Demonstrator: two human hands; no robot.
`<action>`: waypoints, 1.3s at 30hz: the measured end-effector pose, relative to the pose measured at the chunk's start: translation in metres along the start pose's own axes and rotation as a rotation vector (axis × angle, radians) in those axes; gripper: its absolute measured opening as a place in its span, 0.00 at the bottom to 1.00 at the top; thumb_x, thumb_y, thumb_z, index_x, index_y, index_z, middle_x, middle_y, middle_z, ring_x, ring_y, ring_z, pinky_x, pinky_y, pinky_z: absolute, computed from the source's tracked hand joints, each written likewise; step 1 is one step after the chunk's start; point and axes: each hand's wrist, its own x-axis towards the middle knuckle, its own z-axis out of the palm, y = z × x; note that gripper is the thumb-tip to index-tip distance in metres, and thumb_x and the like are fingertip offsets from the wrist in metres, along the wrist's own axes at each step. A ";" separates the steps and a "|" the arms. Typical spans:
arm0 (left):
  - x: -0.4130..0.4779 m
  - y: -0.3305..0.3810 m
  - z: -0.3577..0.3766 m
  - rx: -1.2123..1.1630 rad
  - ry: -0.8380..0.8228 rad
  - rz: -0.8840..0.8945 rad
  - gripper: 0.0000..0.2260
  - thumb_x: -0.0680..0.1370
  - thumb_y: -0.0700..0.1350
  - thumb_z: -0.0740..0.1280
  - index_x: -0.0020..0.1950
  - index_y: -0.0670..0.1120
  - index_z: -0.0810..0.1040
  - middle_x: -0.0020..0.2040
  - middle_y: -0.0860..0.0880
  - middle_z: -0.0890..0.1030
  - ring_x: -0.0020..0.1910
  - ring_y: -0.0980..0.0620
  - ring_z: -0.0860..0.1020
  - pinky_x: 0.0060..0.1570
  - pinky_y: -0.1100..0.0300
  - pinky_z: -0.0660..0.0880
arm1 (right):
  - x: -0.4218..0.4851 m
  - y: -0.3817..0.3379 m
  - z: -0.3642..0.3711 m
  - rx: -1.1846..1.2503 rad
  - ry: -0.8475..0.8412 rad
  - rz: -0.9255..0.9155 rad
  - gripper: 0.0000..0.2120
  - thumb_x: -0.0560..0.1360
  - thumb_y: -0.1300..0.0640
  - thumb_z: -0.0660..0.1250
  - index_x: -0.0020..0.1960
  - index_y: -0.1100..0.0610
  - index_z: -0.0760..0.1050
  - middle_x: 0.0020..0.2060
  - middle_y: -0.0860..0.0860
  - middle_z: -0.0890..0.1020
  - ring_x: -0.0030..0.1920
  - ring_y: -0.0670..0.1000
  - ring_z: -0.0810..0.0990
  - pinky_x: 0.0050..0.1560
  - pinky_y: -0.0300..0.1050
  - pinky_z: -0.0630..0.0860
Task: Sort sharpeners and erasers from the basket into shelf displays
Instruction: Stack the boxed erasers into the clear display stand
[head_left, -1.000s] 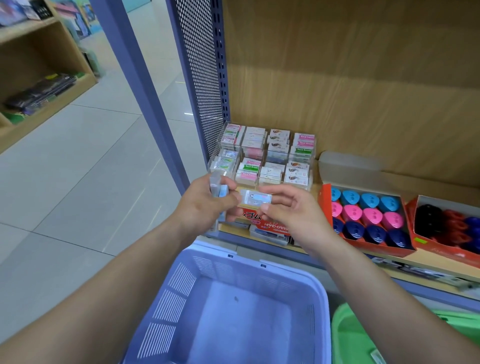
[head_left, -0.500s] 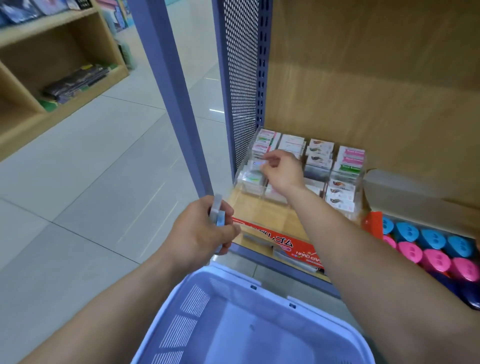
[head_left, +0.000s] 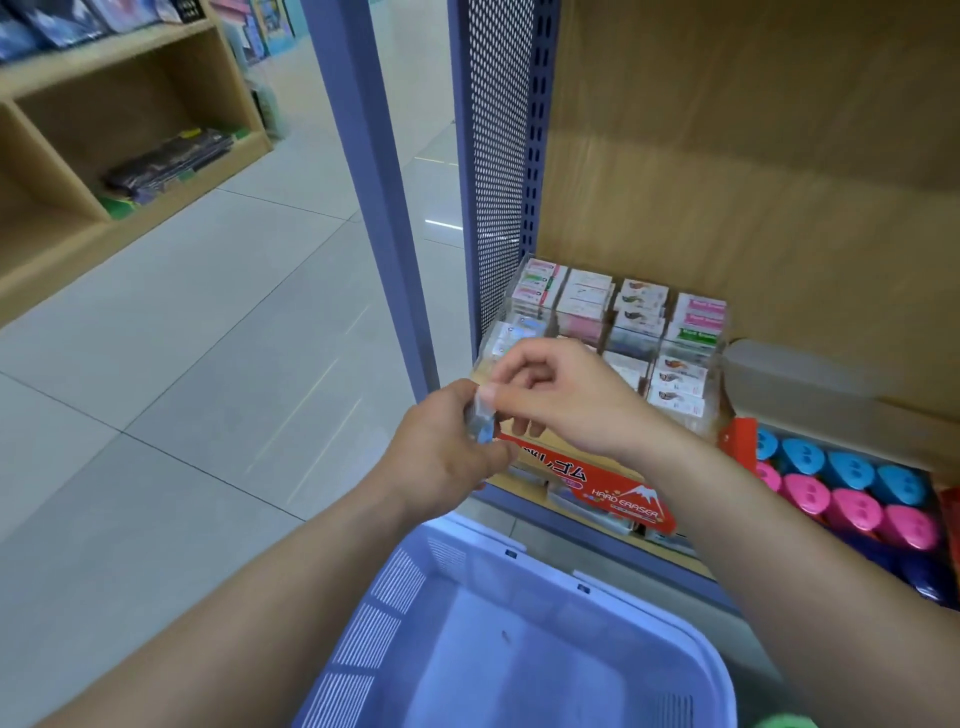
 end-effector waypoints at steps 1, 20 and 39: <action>-0.003 0.003 0.001 -0.002 -0.005 0.014 0.12 0.74 0.40 0.75 0.50 0.50 0.74 0.37 0.51 0.78 0.25 0.59 0.75 0.23 0.69 0.68 | -0.005 -0.002 -0.002 0.040 0.006 0.023 0.04 0.75 0.60 0.74 0.48 0.58 0.80 0.32 0.51 0.82 0.32 0.49 0.81 0.36 0.43 0.78; -0.015 0.021 0.018 -0.183 -0.049 0.121 0.05 0.76 0.46 0.74 0.50 0.48 0.81 0.49 0.45 0.82 0.33 0.53 0.75 0.37 0.57 0.74 | -0.053 0.018 -0.026 0.501 0.207 0.066 0.17 0.73 0.69 0.73 0.60 0.59 0.79 0.51 0.62 0.83 0.45 0.54 0.84 0.47 0.45 0.81; 0.016 -0.008 -0.013 -0.242 0.114 -0.063 0.06 0.77 0.42 0.73 0.52 0.49 0.79 0.38 0.43 0.79 0.28 0.55 0.75 0.25 0.60 0.71 | 0.123 0.089 -0.046 0.170 0.582 0.284 0.07 0.75 0.66 0.69 0.48 0.56 0.79 0.41 0.54 0.85 0.41 0.53 0.87 0.51 0.55 0.84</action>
